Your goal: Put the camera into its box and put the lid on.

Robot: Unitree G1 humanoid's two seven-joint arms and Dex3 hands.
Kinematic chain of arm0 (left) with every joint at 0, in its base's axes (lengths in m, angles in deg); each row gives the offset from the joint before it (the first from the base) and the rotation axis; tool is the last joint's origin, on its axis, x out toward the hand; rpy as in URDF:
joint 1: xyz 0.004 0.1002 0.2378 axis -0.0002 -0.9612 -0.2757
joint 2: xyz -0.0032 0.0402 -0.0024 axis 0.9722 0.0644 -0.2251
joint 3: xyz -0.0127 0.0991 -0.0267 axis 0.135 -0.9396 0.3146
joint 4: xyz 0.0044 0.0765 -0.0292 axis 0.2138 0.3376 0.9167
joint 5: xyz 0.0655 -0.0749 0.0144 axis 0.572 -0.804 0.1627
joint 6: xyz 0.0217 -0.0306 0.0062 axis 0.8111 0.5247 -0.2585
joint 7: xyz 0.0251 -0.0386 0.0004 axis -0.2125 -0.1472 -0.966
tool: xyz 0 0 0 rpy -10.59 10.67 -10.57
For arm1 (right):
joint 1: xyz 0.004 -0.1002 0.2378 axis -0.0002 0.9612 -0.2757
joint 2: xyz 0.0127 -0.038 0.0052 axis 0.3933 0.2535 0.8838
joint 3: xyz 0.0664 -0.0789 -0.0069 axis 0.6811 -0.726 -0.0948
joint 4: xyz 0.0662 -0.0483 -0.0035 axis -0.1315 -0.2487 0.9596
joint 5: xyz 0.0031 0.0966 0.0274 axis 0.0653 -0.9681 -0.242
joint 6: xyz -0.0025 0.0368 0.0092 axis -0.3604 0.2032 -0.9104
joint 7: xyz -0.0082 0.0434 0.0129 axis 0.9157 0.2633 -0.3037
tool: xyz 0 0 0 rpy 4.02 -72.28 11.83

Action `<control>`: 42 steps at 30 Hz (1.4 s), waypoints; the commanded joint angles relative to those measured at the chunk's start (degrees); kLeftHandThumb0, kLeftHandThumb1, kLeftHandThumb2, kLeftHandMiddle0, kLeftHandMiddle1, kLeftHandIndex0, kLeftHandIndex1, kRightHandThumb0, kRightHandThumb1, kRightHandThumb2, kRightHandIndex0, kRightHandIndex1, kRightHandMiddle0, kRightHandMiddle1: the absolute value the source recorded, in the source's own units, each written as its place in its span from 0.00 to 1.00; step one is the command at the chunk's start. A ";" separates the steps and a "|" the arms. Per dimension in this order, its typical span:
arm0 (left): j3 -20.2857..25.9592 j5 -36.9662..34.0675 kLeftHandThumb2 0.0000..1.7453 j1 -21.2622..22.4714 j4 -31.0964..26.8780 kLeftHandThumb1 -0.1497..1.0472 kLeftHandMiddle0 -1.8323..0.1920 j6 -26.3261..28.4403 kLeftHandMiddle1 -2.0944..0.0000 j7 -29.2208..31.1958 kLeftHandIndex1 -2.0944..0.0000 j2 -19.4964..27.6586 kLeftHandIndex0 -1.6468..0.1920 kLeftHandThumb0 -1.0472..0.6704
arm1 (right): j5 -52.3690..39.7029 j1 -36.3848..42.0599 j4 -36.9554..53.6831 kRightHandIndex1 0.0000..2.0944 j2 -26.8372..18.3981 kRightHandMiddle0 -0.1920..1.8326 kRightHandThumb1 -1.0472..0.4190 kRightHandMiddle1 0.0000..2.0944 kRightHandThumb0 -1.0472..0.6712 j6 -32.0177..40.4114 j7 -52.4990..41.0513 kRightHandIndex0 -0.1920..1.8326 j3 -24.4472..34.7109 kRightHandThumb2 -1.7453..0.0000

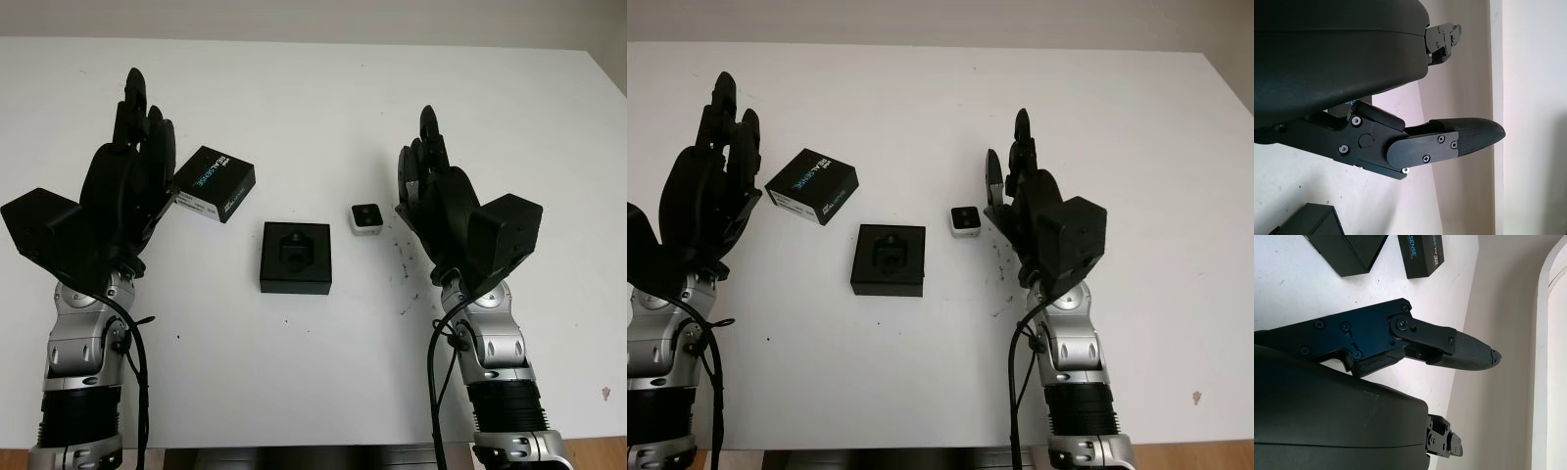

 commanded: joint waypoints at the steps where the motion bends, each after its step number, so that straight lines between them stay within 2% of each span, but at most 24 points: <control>1: -0.21 0.24 0.33 0.16 -1.07 1.00 1.00 -0.41 1.00 -0.12 1.00 -0.06 1.00 0.17 | -0.32 -0.15 0.37 0.00 -0.29 0.00 0.00 0.00 0.21 -0.46 -0.12 0.00 0.36 0.62; 11: -0.29 0.07 0.34 -0.43 -0.77 1.00 1.00 -0.99 1.00 0.47 1.00 -0.23 1.00 0.18 | -0.46 -0.39 0.47 0.00 -0.48 0.00 0.00 0.00 0.20 0.04 -0.50 0.00 0.46 0.64; 13: -0.31 0.28 0.34 -0.58 -0.69 1.00 1.00 -1.38 1.00 0.47 1.00 -0.28 1.00 0.18 | -0.27 -0.59 0.93 0.00 -0.48 0.00 0.00 0.00 0.18 0.62 0.16 0.00 0.77 0.70; 17: -0.33 0.30 0.34 -0.69 -1.08 1.00 1.00 -1.15 1.00 0.12 1.00 -0.45 1.00 0.18 | 3.68 -1.90 0.62 0.05 -2.62 0.10 0.01 0.05 0.22 -2.18 2.10 0.11 0.44 0.91; 21: -0.38 0.41 0.34 -0.54 -0.74 1.00 1.00 -1.19 1.00 0.38 1.00 -0.27 1.00 0.17 | 7.74 -4.65 -2.01 0.13 -9.51 0.21 0.08 0.11 0.25 -6.86 -2.04 0.26 -0.68 0.97; 25: -0.22 0.36 0.34 -0.66 -0.94 1.00 1.00 -0.83 1.00 0.30 1.00 -0.08 1.00 0.17 | 12.10 -8.03 -2.52 0.16 -15.48 0.21 0.14 0.23 0.28 -6.76 -5.34 0.30 -2.04 0.97; 29: -0.14 0.42 0.34 -0.74 -1.61 1.00 1.00 -0.33 1.00 -0.02 1.00 0.01 1.00 0.17 | 16.12 -11.29 -2.92 0.16 -20.84 0.22 0.18 0.25 0.29 -8.23 -8.64 0.29 -3.69 0.98; 33: -0.19 0.32 0.34 -0.68 -1.47 1.00 1.00 -0.28 1.00 0.07 1.00 -0.04 1.00 0.18 | 18.87 -14.05 -2.53 0.15 -23.90 0.23 0.21 0.24 0.33 -6.98 -12.04 0.29 -5.58 0.98; 42: 0.11 0.16 0.34 -0.33 -1.43 1.00 1.00 0.23 1.00 0.21 1.00 0.22 1.00 0.18 | 28.42 -17.09 -2.93 0.16 -27.10 0.26 0.22 0.23 0.29 -5.21 -16.06 0.32 -11.93 0.97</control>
